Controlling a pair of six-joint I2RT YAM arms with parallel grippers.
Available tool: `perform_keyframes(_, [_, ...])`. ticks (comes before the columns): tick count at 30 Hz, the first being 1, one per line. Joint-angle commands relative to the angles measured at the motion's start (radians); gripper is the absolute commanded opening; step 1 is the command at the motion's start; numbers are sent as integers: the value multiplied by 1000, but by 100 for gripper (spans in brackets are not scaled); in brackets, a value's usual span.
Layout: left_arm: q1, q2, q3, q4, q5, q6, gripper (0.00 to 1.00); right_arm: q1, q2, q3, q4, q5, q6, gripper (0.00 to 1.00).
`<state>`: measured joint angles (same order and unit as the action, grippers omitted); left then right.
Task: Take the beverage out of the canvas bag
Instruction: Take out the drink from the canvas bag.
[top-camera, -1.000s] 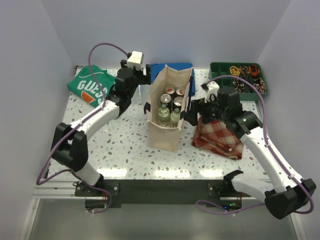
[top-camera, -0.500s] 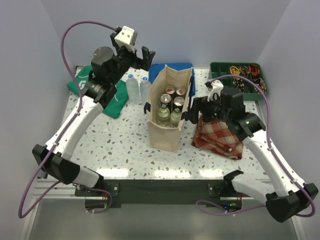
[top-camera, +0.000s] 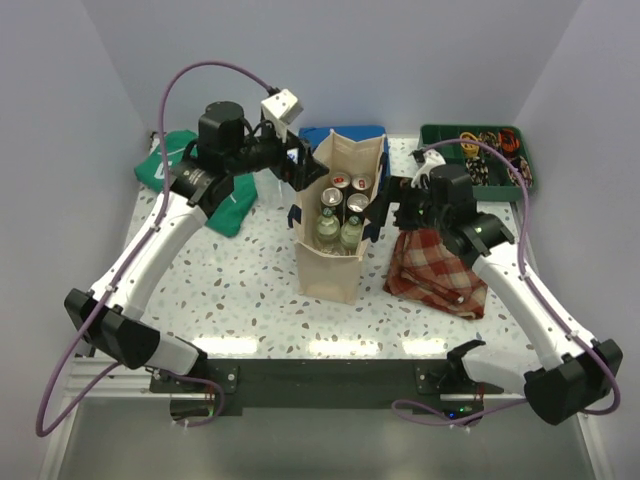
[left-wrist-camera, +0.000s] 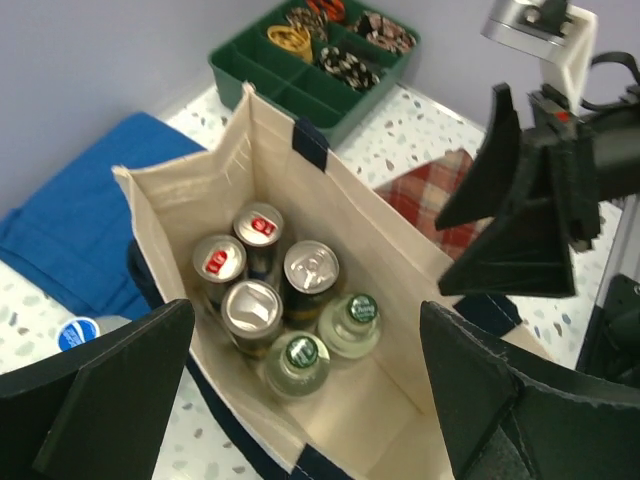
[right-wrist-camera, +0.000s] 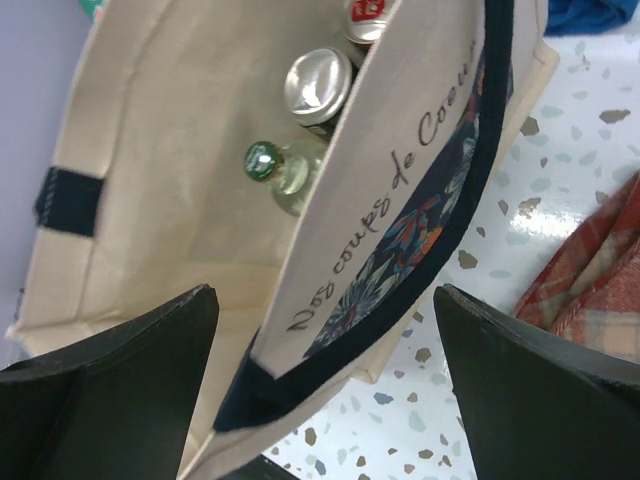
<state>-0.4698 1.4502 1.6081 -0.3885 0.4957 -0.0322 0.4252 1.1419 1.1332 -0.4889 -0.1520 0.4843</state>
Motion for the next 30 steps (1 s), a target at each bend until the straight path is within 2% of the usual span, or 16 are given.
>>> perform_keyframes(1, [-44, 7, -1, -75, 44, 28, 100, 3, 54, 66, 36, 32, 51, 92])
perform_keyframes(6, [-150, 29, 7, -125, -98, 66, 100, 1, 52, 54, 23, 54, 53, 83])
perform_keyframes(8, [-179, 39, 9, -131, -118, 71, 99, 3, 36, 42, 29, 51, 51, 77])
perform_keyframes(10, [-191, 56, 12, -142, -124, 71, 99, 1, 15, 22, 30, 42, 43, 71])
perform_keyframes(16, [-208, 88, 15, -173, -177, 80, 95, 3, -5, 8, -28, 20, -4, 63])
perform_keyframes(21, [-211, 99, -13, -156, -215, 64, 95, 3, 18, 28, -99, 22, -47, 61])
perform_keyframes(23, [-213, 108, -23, -158, -220, 61, 95, 3, 18, 25, -109, 20, -53, 55])
perform_keyframes(27, [-222, 119, -39, -154, -232, 52, 95, 1, 7, 14, -126, 14, -59, 48])
perform_keyframes(30, [-228, 125, -40, -154, -230, 54, 96, 1, 7, 25, -137, -30, -73, 48])
